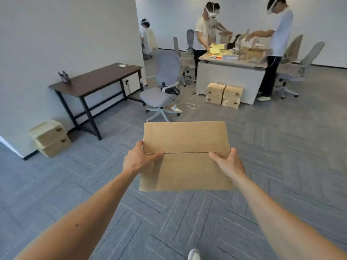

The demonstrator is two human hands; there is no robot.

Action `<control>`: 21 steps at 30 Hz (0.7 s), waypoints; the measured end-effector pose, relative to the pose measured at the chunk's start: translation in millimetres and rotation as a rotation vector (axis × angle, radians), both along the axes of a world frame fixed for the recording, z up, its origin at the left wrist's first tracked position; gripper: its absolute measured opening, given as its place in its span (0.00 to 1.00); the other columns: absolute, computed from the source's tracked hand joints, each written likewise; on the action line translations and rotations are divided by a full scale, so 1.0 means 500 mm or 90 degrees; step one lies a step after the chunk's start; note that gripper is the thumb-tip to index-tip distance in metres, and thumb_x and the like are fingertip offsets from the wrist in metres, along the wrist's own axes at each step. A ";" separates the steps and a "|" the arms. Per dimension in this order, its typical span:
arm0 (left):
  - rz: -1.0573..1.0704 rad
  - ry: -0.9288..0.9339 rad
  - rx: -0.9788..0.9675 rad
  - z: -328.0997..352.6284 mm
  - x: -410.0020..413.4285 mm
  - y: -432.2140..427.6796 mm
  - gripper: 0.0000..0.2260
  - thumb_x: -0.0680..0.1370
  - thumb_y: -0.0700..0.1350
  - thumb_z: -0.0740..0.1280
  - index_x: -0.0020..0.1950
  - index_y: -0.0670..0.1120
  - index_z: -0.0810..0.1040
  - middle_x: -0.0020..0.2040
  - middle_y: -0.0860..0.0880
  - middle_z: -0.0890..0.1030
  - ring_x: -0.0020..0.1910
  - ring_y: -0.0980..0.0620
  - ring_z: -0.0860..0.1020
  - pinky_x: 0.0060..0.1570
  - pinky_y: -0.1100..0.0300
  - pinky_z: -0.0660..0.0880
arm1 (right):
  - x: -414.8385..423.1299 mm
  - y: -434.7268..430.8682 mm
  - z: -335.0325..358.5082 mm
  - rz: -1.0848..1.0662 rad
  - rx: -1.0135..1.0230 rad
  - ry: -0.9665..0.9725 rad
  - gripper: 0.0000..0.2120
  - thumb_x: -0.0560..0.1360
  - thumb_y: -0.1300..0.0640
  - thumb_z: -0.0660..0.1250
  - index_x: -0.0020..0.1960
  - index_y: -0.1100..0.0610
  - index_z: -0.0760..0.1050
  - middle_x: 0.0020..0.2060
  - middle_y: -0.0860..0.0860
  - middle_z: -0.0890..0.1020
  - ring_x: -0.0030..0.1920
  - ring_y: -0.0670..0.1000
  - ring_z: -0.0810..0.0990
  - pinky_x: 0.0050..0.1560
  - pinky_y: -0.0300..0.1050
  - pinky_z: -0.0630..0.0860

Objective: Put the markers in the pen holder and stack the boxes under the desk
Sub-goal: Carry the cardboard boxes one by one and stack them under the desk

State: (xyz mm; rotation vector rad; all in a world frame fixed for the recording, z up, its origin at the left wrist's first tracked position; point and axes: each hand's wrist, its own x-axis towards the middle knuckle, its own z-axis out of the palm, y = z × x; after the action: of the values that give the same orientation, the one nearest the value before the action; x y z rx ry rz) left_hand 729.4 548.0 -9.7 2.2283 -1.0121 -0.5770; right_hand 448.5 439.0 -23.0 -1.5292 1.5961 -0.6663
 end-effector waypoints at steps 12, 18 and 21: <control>0.314 -0.026 -0.028 0.070 0.423 -0.052 0.42 0.66 0.67 0.74 0.74 0.49 0.66 0.67 0.44 0.77 0.63 0.41 0.77 0.58 0.46 0.75 | 0.609 -0.293 0.052 0.314 -0.027 -0.033 0.31 0.68 0.35 0.72 0.59 0.52 0.64 0.59 0.53 0.78 0.59 0.58 0.77 0.58 0.56 0.75; 0.440 -0.012 -0.016 0.047 0.667 0.013 0.43 0.66 0.67 0.74 0.75 0.49 0.65 0.69 0.44 0.76 0.65 0.41 0.75 0.60 0.46 0.73 | 0.957 -0.301 0.032 0.449 -0.033 -0.015 0.35 0.67 0.35 0.73 0.64 0.54 0.65 0.60 0.54 0.76 0.61 0.57 0.75 0.59 0.56 0.74; 0.491 -0.006 -0.012 0.024 0.817 0.036 0.43 0.66 0.67 0.74 0.75 0.48 0.65 0.70 0.44 0.75 0.66 0.41 0.75 0.61 0.45 0.72 | 1.150 -0.296 0.010 0.499 -0.028 -0.007 0.33 0.67 0.35 0.73 0.61 0.53 0.64 0.60 0.53 0.76 0.61 0.57 0.76 0.60 0.57 0.74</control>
State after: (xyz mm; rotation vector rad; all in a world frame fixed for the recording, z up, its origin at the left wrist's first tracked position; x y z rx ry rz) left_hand 1138.1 565.8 2.3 2.3646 -0.1055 -0.2013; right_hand 1023.7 291.2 -18.2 -1.9857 0.8475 -0.2605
